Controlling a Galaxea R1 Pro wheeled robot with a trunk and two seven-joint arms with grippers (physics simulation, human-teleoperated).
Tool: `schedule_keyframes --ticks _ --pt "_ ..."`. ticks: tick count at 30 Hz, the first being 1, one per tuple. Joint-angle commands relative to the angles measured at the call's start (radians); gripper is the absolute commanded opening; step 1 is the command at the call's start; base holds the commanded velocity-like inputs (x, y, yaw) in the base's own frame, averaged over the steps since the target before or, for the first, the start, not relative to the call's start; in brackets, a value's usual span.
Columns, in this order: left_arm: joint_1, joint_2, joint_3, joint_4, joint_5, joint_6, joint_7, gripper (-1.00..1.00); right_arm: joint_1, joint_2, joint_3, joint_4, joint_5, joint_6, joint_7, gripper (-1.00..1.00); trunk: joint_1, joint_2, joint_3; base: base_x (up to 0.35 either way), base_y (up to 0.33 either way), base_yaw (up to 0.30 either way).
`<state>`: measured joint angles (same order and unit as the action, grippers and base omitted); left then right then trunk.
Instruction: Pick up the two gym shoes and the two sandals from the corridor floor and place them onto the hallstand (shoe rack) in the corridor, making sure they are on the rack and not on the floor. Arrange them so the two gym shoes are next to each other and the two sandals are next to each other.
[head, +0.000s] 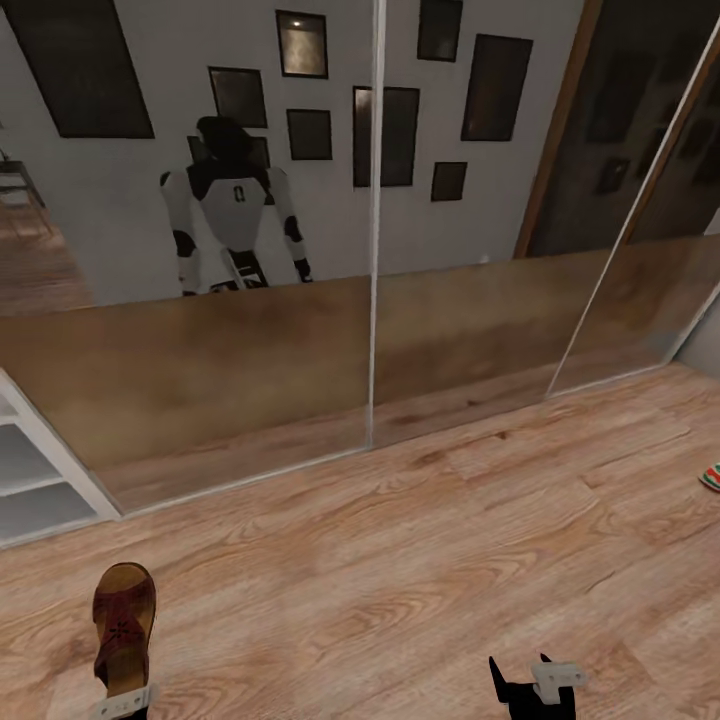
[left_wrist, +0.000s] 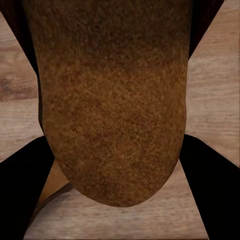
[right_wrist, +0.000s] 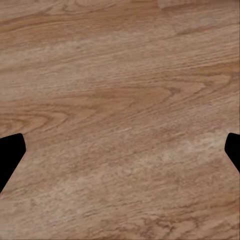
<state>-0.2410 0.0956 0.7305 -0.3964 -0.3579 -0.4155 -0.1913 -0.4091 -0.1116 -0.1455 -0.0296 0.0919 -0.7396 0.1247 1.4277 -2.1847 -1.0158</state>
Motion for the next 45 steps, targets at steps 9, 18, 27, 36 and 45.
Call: schedule_keyframes --ticks 9,18,27,36,45 --pt "-0.001 -0.001 0.008 0.028 -0.006 -0.004 -0.01 -1.0 0.0 0.0 -0.008 0.0 0.009 -0.003 0.003 1.0 0.0 0.0 -0.001 0.0 0.0 0.278" --pt "-0.001 -0.001 0.007 0.037 -0.007 -0.005 -0.009 -1.0 0.0 0.0 -0.008 0.0 0.009 -0.003 0.003 1.0 0.0 0.0 -0.001 0.0 -0.008 0.279" --pt "-0.001 0.0 0.008 0.036 -0.006 -0.005 -0.008 -1.0 0.0 0.0 -0.008 0.0 0.009 -0.003 0.003 1.0 0.0 0.0 -0.001 0.0 -0.17 0.279" --pt "-0.001 0.001 0.009 0.036 -0.006 -0.005 -0.008 -1.0 0.0 0.0 -0.009 0.0 0.009 -0.003 0.003 1.0 0.0 0.0 -0.001 0.0 -0.02 0.279" --pt "-0.001 0.001 0.009 0.036 -0.006 -0.005 -0.008 -1.0 0.0 0.0 -0.009 0.0 0.009 -0.003 0.003 1.0 0.0 0.0 -0.001 0.0 -0.001 0.279"
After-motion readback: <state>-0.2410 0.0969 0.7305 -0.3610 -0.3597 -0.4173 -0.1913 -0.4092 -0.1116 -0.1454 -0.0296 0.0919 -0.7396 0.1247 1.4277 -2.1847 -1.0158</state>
